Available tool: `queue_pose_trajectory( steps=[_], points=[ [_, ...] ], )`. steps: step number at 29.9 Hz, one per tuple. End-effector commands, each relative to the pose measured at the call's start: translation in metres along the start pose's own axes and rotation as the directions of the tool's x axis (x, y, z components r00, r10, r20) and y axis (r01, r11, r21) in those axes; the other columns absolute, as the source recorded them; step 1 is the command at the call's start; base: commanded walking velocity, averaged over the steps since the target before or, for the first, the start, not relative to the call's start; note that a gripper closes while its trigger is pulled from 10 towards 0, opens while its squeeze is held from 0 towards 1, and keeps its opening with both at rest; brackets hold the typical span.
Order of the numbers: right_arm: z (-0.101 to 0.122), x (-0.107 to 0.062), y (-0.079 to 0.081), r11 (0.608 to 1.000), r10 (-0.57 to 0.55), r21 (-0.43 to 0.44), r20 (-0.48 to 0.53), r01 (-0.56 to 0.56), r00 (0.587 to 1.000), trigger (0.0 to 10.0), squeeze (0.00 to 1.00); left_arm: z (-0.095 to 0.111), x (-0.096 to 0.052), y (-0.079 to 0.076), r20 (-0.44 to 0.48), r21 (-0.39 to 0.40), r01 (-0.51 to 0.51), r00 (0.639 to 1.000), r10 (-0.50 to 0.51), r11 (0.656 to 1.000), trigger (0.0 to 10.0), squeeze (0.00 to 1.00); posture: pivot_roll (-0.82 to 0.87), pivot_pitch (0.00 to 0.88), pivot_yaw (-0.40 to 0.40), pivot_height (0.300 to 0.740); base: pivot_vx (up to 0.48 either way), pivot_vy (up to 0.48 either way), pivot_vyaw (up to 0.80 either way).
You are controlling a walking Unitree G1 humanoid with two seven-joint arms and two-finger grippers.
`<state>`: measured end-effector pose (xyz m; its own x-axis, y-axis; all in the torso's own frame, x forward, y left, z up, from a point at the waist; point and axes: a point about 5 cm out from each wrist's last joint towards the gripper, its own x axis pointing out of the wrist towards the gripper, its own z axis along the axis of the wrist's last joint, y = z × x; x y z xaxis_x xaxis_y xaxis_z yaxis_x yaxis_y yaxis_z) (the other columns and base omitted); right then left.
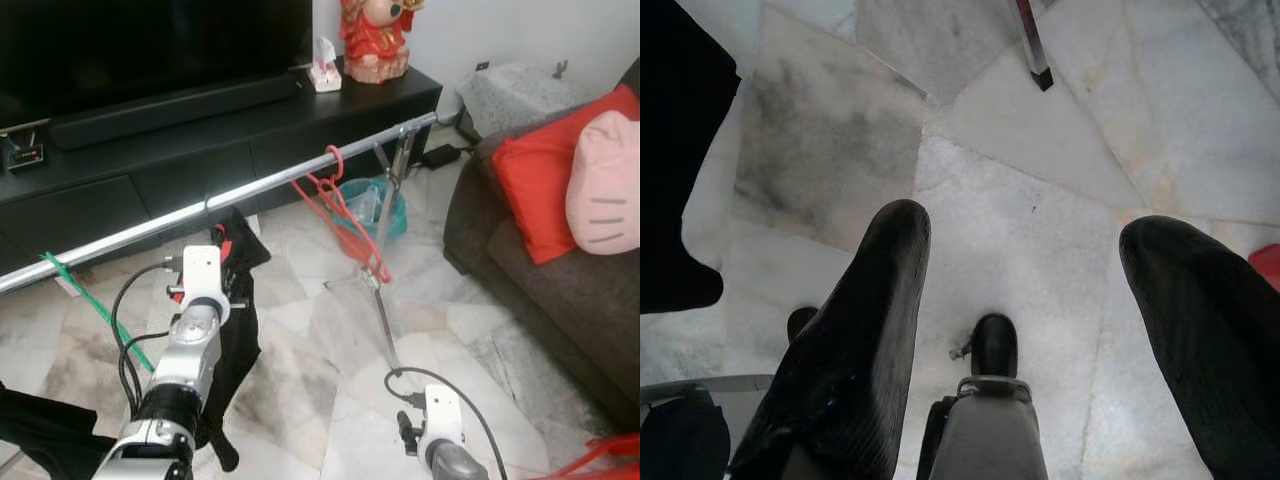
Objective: Hang hanger
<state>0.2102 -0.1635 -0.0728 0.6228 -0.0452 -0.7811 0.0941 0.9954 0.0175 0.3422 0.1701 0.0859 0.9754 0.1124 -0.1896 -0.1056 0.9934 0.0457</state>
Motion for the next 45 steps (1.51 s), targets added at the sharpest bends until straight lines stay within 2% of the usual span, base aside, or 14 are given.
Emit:
queue_pose_trajectory(
  steps=[1,20,25,30,38,39,42,45],
  points=[
    [-0.005,-0.001,-0.002,1.0,-0.001,-0.007,-0.012,0.001,1.0,10.0,0.0,-0.014,-0.005,-0.003,-0.049,0.012,0.006,0.999,-0.005,1.0,10.0,1.0,0.0,0.067,-0.024,0.74,0.0,0.0,0.0],
    [-0.003,-0.001,-0.002,1.0,-0.001,0.009,0.0,0.001,1.0,10.0,0.0,-0.002,-0.009,-0.015,0.023,0.002,0.073,0.997,-0.073,0.997,10.0,1.0,0.0,0.084,-0.02,0.74,0.0,0.0,0.0],
    [-0.003,-0.001,-0.003,1.0,-0.001,0.011,0.004,0.001,1.0,10.0,0.0,0.007,-0.014,-0.011,0.077,-0.023,0.055,0.996,-0.053,0.998,10.0,1.0,0.0,0.088,-0.023,0.74,0.0,0.0,0.0],
    [-0.004,-0.001,-0.003,1.0,0.001,0.009,0.003,-0.001,1.0,10.0,0.0,0.018,-0.02,-0.006,0.123,-0.092,0.057,0.991,-0.045,0.994,10.0,1.0,0.0,0.09,-0.025,0.74,0.0,0.0,0.0],
    [-0.004,-0.001,-0.004,1.0,0.001,0.009,0.005,-0.001,1.0,10.0,0.0,0.03,-0.037,-0.007,0.176,-0.058,0.128,0.978,-0.116,0.99,10.0,1.0,0.0,0.091,-0.027,0.74,0.0,0.0,0.0],
    [-0.004,-0.001,-0.004,1.0,0.001,0.011,0.007,-0.001,1.0,10.0,0.0,0.031,-0.041,-0.008,0.194,-0.052,0.138,0.973,-0.126,0.989,10.0,0.0,0.0,0.091,-0.027,0.74,0.0,0.0,0.0],
    [-0.003,-0.001,-0.005,1.0,0.002,0.014,0.012,-0.002,1.0,10.0,0.0,0.035,-0.052,-0.008,0.241,-0.099,0.174,0.96,-0.146,0.98,10.0,0.0,0.0,0.09,-0.028,0.74,0.0,0.0,0.0],
    [-0.003,-0.001,-0.005,1.0,0.002,0.011,0.012,-0.002,1.0,10.0,0.0,0.034,-0.063,-0.007,0.257,-0.115,0.195,0.953,-0.16,0.974,10.0,0.0,0.01,0.091,-0.029,0.74,0.0,0.0,0.0]
  ],
)
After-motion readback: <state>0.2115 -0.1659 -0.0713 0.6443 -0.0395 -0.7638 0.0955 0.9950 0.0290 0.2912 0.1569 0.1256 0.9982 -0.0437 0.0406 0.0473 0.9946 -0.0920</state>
